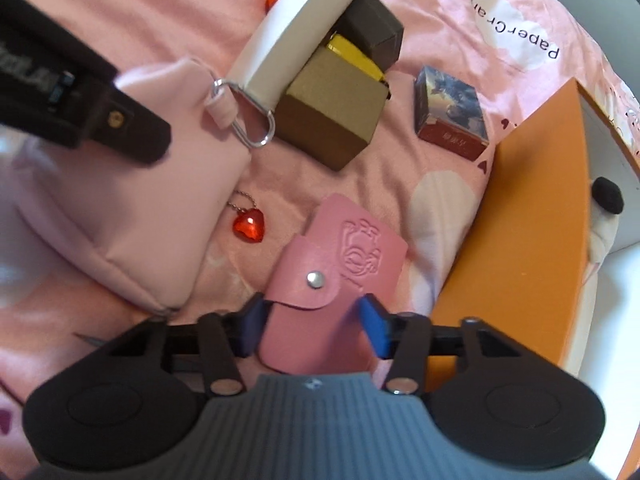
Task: Organize objects
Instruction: 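Grasp the pink pouch with the left gripper while the right grasps the pink card holder, then lift the pink pouch with the left gripper while the right lifts the card holder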
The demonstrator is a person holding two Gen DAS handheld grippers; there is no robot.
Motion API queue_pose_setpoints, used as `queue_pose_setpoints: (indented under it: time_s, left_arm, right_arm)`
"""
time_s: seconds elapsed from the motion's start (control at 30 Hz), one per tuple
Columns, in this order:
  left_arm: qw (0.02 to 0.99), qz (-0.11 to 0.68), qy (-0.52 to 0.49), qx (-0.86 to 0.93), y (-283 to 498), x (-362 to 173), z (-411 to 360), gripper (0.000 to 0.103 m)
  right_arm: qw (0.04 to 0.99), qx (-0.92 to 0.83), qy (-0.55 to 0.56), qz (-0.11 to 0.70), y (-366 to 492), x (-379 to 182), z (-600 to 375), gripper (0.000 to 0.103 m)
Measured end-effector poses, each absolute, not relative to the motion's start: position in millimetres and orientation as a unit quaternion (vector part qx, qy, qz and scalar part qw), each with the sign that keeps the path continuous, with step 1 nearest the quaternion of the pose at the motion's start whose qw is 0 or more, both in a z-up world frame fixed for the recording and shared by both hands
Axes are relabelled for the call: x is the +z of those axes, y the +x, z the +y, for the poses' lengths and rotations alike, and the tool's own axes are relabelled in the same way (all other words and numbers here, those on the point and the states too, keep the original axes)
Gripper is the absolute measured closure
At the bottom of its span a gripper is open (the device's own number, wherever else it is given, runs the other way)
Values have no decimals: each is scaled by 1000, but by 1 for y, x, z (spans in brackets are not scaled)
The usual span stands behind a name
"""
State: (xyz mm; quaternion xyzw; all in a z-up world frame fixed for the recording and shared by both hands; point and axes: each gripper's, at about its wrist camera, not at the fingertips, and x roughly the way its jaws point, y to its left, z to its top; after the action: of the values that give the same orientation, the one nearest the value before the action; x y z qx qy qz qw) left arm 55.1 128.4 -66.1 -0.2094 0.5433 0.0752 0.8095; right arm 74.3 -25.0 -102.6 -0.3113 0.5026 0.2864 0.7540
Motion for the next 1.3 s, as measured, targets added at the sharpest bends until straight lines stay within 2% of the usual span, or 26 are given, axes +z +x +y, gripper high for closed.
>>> queue_pose_setpoints:
  time_s: [0.1,0.3,0.47,0.53,0.77,0.83,1.0,1.13,1.3]
  left_arm:
    - [822,528,-200,79,52,-59,127,63]
    - [865,483,-106,85,48,-36,102,66]
    - [896,435,1,92,44,-22,73,66]
    - [890,447,13,86,47,-28,68,66]
    - [859,497,-106,65,52,-41,105,63]
    - [844,511,-153,56,55,-44,119,63]
    - [786,543,-290,54,62,-64,158,53]
    - [766,548,-327,75,64,-77,172,53]
    - [779,551,-289,74,64,-68,166,49]
  right_arm:
    - [761,284,-300,500,78,-95,-27,68]
    - [798,278,-231,482,86,-58,-44,84]
    - [807,307,-112,492,107,-33,-56,87]
    - [799,311,-91,507,113,-37,-56,87]
    - [773,294,-120,549,111,-61,-53,84]
    - [775,288,-142,545,110,-65,-52,80]
    - [770,292,-174,540,113,-71,-49,78]
    - [764,294,-203,537,119,-79,-43,76]
    - [755,296,-226,540,128,-81,-37,75]
